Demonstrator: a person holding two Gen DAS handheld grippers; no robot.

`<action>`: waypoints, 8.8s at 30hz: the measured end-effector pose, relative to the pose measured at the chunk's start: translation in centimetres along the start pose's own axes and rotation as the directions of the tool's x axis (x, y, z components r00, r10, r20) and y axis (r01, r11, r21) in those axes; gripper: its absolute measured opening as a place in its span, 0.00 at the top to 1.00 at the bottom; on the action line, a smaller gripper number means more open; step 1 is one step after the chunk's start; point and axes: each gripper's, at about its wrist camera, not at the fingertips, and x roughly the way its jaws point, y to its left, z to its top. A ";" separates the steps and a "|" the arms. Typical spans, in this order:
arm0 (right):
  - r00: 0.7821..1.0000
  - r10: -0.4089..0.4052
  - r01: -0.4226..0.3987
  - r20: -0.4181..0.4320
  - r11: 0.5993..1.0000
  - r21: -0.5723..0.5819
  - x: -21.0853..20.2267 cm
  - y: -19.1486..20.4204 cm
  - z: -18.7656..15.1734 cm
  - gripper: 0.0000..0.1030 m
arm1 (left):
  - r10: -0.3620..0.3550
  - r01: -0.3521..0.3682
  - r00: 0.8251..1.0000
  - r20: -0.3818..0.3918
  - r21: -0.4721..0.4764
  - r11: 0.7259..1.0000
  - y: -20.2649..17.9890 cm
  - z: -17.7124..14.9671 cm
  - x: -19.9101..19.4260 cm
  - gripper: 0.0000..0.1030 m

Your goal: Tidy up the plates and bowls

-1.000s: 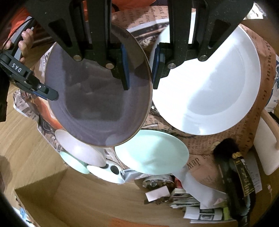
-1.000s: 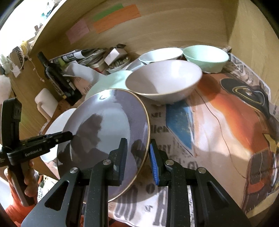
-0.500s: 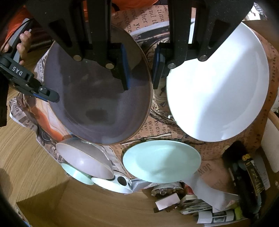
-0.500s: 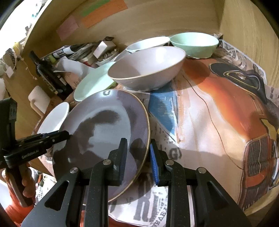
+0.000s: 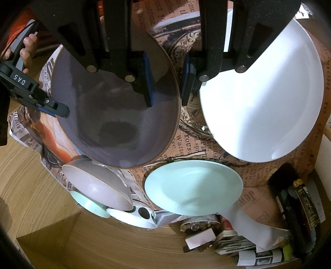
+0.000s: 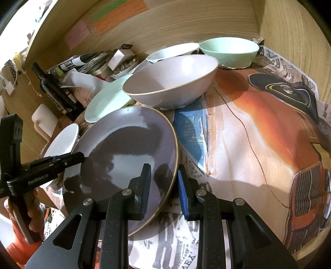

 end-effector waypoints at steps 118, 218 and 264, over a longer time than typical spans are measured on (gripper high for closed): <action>0.997 -0.022 0.037 0.076 0.980 -0.196 0.8 12.5 2.5 0.77 | 0.037 -0.033 0.962 0.271 -0.019 0.999 8.9 -2.9 -9.4 0.71; 0.977 -0.016 0.077 0.212 0.956 -0.282 0.8 10.6 13.5 0.43 | 0.172 -0.152 0.887 0.429 -0.080 0.985 9.6 5.4 -6.8 0.04; 0.918 -0.243 0.103 -0.312 0.909 -0.404 21.4 9.7 18.3 0.71 | -0.069 0.068 0.997 -0.022 -0.031 0.997 11.9 9.3 7.0 0.74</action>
